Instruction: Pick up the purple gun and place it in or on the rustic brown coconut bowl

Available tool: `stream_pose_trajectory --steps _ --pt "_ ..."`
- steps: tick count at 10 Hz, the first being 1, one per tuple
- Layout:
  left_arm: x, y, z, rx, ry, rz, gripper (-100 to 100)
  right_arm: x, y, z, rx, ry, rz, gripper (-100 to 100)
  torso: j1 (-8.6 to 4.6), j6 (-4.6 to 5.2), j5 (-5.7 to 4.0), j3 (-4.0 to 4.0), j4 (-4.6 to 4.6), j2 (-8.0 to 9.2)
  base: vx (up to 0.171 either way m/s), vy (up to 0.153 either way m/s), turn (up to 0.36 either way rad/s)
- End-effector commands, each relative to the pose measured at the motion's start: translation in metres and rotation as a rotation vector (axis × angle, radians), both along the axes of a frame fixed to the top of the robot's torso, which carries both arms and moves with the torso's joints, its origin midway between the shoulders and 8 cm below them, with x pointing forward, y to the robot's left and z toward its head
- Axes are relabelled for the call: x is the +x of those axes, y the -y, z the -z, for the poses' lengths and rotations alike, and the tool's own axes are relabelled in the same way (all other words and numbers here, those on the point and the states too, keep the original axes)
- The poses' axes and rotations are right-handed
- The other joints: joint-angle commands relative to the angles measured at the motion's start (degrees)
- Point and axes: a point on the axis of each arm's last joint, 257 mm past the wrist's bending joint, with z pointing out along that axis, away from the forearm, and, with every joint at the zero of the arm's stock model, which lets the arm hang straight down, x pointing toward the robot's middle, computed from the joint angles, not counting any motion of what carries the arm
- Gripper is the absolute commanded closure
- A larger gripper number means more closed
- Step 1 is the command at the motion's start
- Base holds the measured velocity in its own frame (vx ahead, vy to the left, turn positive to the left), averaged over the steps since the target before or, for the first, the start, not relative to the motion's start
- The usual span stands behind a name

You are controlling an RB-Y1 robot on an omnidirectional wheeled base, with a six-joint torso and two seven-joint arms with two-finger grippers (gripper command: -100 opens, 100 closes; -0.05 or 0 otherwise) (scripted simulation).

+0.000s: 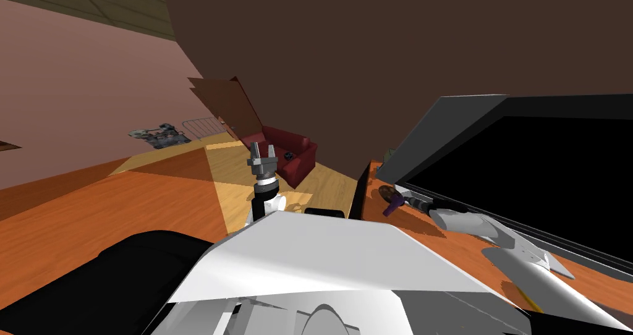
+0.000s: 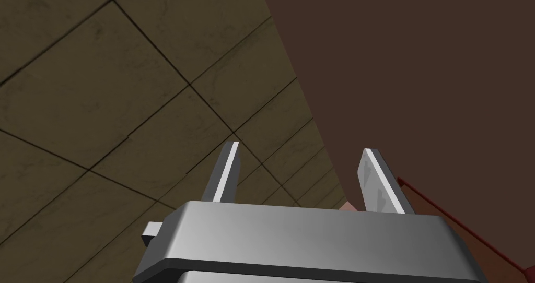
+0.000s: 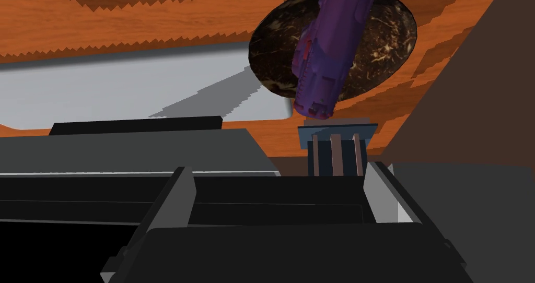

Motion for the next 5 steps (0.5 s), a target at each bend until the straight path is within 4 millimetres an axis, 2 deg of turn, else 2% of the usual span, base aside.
stream_pose_trajectory --steps 1,3,4,5 --pt "0.0 0.0 0.0 0.0 0.0 0.0 0 0.0016 -0.0016 -0.0026 0.009 0.007 -0.017 -100 0.0 0.0 0.0 0.0 0.0 0.0 0.081 0.049 -0.2" --pt "0.0 0.0001 -0.0001 0.0 0.0 0.0 0 0.0016 -0.0016 -0.0026 -0.017 -0.016 -0.063 -100 0.01 -0.12 0.0 -0.01 0.0 0.01 0.026 0.026 0.033" --pt "0.0 0.0001 -0.0001 0.0 0.0 0.0 0 0.006 0.0024 -0.0111 0.006 0.024 -0.045 -100 -0.07 -0.1 -0.01 0.05 0.02 0.11 0.073 0.035 -0.317" --pt "0.0 0.0 0.0 0.0 0.0 0.0 0 0.0065 -0.0001 -0.0102 0.008 0.018 -0.062 -100 0.01 0.0 0.0 -0.01 0.0 -0.01 0.075 0.063 -0.193"
